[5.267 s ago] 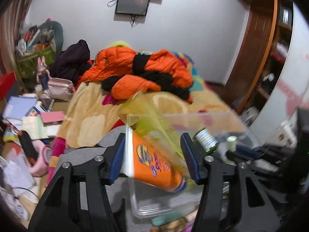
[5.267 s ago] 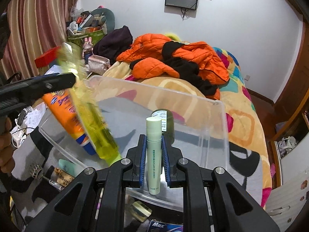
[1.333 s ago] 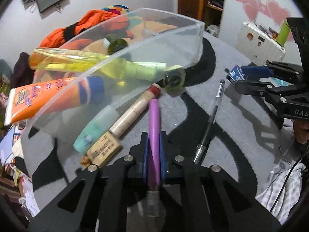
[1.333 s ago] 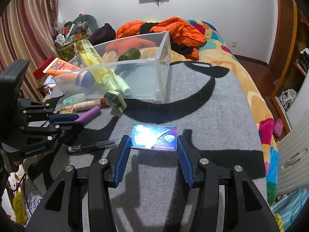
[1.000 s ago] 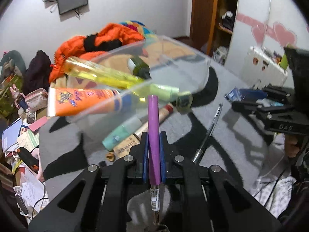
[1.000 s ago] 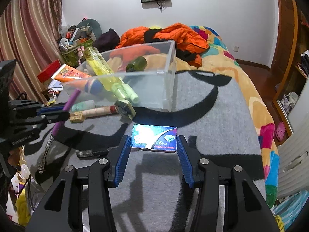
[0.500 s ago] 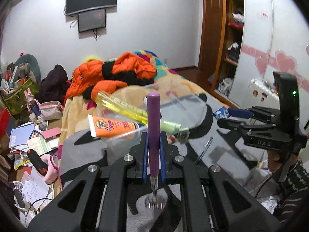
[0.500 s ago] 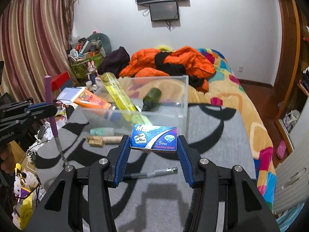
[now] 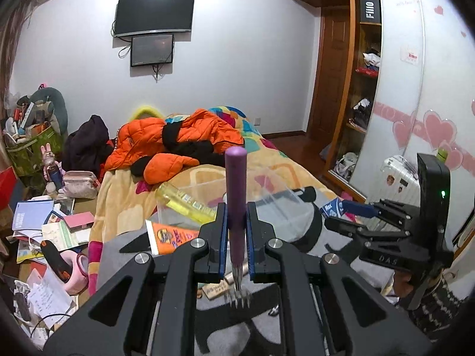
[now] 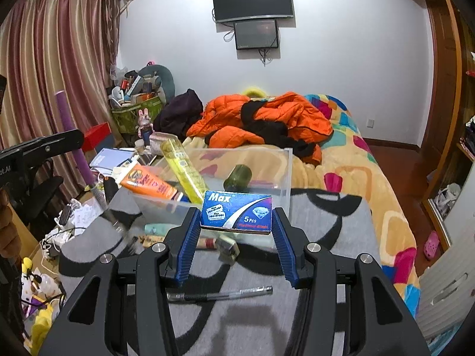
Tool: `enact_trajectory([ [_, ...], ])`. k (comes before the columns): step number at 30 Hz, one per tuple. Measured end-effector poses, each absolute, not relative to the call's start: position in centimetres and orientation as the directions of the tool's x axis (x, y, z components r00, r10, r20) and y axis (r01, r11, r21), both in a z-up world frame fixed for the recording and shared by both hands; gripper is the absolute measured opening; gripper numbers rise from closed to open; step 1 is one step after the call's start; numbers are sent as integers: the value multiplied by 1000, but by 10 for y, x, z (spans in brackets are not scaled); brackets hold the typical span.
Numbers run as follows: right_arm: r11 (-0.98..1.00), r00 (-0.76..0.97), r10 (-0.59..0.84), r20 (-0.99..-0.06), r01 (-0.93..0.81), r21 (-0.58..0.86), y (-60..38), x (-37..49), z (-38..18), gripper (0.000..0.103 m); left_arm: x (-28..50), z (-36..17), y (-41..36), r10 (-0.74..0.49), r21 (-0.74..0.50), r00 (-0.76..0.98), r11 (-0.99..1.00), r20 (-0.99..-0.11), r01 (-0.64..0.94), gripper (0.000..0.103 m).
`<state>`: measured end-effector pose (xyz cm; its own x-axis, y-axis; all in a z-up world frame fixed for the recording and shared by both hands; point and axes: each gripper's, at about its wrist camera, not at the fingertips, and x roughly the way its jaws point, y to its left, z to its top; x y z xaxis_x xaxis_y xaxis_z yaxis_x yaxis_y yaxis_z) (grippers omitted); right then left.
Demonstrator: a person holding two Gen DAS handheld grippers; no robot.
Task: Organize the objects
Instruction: 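Lower both held items into the clear box and open both tools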
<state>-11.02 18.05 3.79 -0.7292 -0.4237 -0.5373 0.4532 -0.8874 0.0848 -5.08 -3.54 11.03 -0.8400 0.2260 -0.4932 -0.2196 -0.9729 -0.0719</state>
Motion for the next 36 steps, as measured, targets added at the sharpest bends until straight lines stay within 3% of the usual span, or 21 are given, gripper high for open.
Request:
enact_trajectory([
  [20,-881,-742,-455,-492,457,125,184,-149,51,45,-126,133,-19,208,-91,-850,-978,-484,-188,10],
  [27,-882,-732,-449,-512,454,126,181,-163,42,45,-145,117,-16,183,-76,-839,-983,-512,-168,10],
  [36,-888,-701,-419,-576,448,101,162,-188,23,45,-167,84,-31,222,-153,-792,-975,-568,-163,10],
])
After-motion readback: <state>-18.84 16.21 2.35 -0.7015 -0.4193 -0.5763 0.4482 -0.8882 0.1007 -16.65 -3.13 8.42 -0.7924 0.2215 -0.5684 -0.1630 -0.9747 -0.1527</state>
